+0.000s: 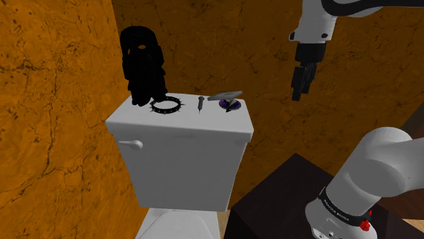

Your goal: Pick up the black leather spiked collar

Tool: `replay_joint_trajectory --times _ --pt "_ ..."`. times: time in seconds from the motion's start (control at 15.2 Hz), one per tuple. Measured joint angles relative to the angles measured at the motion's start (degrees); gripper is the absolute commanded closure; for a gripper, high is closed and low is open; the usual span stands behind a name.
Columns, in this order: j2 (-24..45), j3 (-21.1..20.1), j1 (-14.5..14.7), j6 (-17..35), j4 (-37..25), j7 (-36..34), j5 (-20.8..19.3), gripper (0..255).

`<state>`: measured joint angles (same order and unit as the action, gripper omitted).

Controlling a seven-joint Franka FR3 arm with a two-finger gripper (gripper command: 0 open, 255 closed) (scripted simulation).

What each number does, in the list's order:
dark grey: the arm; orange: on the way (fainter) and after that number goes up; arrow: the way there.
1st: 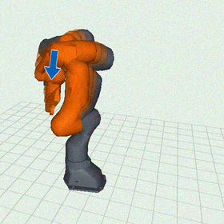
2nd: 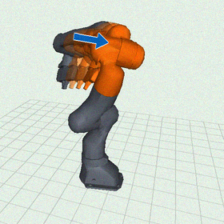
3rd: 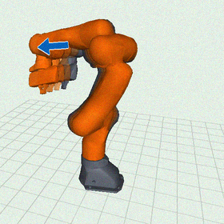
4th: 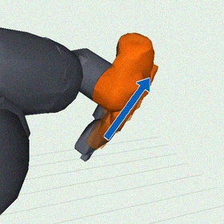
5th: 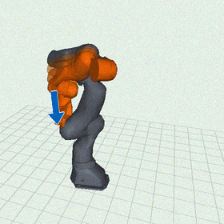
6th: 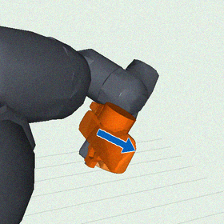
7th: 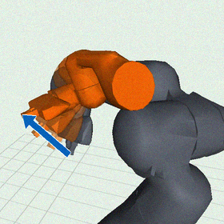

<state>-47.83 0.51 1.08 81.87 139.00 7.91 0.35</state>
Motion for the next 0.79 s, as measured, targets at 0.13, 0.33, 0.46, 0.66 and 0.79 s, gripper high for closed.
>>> replay_joint_trajectory --times 0.13,0.33,0.46,0.66,0.79 --pt "1.0 -0.3 0.2 0.6 -0.5 -0.1 0.2 0" --pt "4.8 -2.0 1.3 3.5 -1.8 -1.2 1.8 0" --pt "9.1 -3.2 2.0 6.2 -3.7 -1.8 2.6 0" --pt "14.3 -5.1 3.1 9.2 -6.6 -2.9 3.8 0" --pt "17.7 -6.4 3.8 11.1 -8.6 -3.7 4.5 0"
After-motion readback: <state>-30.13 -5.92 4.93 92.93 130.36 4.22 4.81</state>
